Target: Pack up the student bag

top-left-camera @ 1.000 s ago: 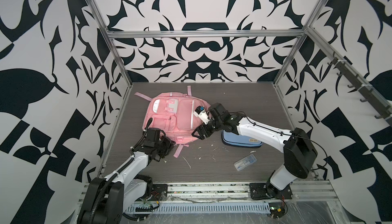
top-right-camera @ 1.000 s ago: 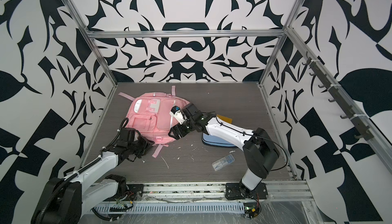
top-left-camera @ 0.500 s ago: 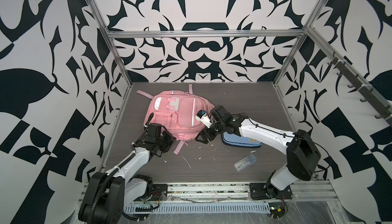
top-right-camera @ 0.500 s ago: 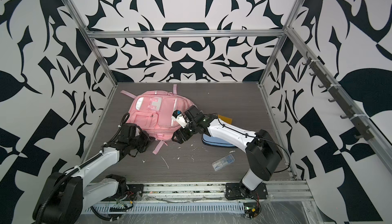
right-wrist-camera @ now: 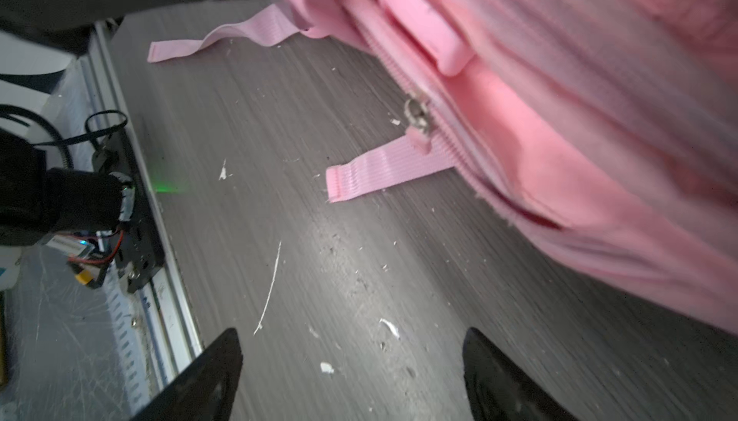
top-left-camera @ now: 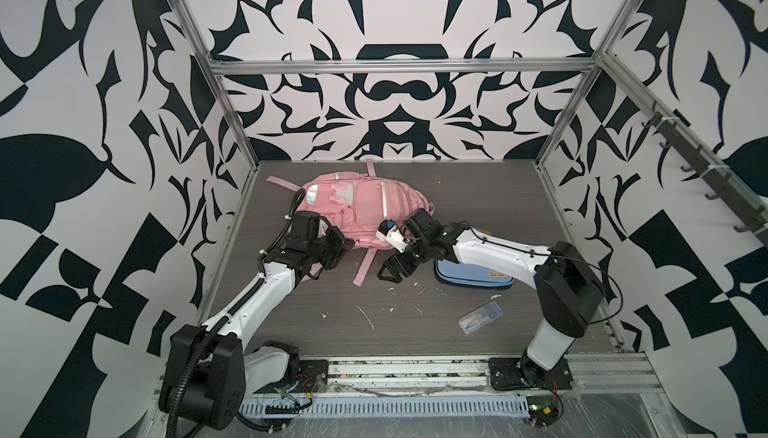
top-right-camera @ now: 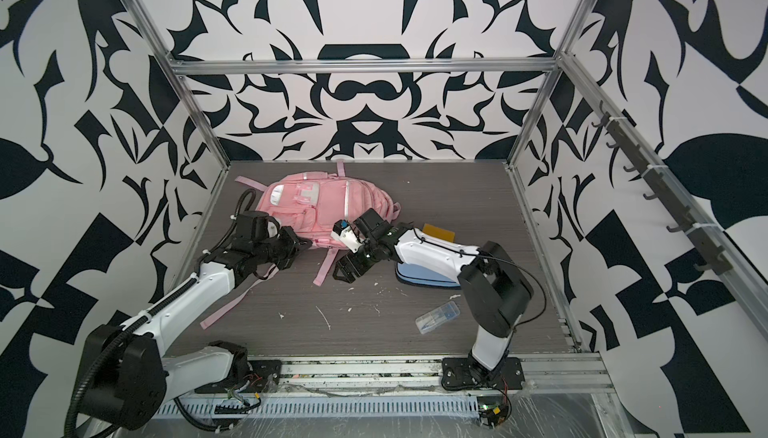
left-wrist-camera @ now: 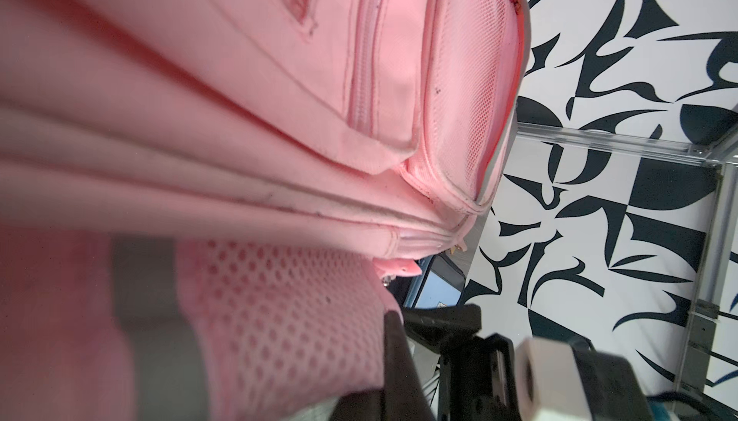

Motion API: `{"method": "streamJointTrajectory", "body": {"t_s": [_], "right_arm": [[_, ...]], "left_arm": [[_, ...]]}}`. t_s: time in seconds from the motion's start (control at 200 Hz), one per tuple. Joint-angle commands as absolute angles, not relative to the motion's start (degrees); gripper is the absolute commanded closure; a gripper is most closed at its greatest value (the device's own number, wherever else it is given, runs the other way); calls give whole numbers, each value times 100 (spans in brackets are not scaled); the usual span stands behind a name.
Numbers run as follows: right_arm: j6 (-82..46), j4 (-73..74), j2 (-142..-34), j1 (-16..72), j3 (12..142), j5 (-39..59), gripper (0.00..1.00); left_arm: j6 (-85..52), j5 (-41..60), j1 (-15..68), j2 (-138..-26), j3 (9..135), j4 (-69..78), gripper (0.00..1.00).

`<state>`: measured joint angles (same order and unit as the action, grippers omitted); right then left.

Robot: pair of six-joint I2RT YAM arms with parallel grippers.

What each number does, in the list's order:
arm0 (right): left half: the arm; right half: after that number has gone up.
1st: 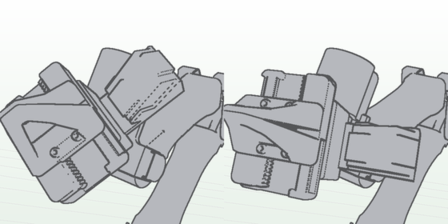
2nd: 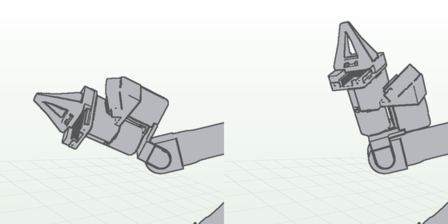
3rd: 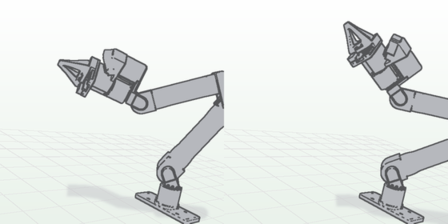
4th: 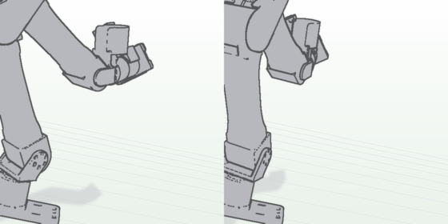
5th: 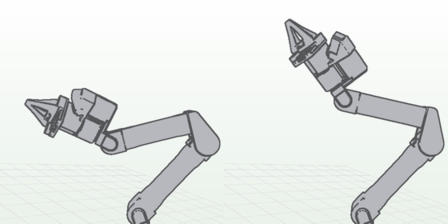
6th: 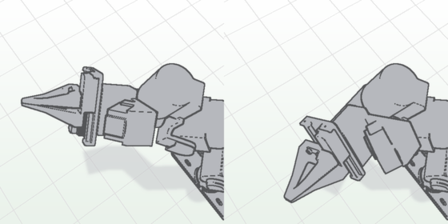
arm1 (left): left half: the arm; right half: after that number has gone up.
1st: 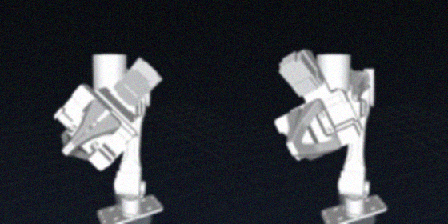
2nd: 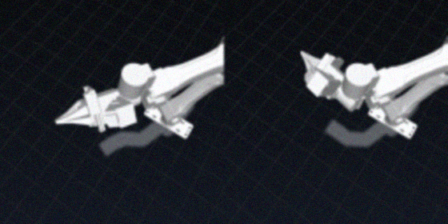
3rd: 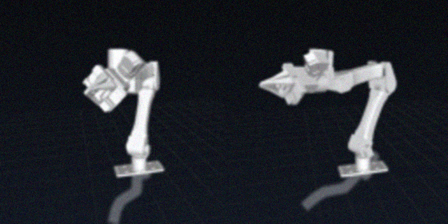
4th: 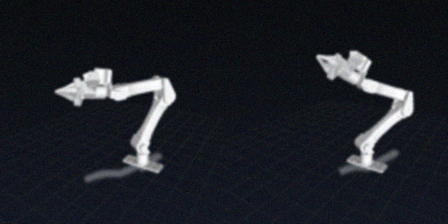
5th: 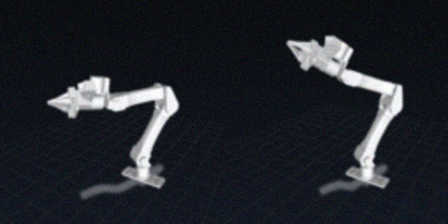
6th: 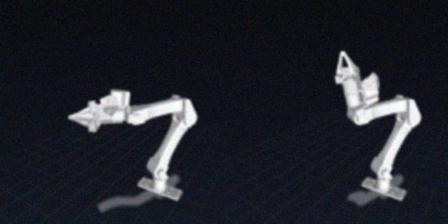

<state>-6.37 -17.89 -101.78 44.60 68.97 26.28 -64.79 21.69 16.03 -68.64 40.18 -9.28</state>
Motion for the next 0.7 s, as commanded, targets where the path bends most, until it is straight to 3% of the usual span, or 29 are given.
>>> {"method": "streamJointTrajectory", "body": {"t_s": [0.0,0.27,0.695], "right_arm": [[-1271,-1112,-10330,4434,7268,2322,13],[-1659,-829,-10892,4304,7644,1817,12],[-2517,797,-11078,3979,7276,2172,30]], "left_arm": [[-6374,2434,1608,-6923,4366,-716,100],[-6369,2687,1630,-7070,4447,-646,100],[-6478,2998,1916,-7500,4638,-299,100]]}}
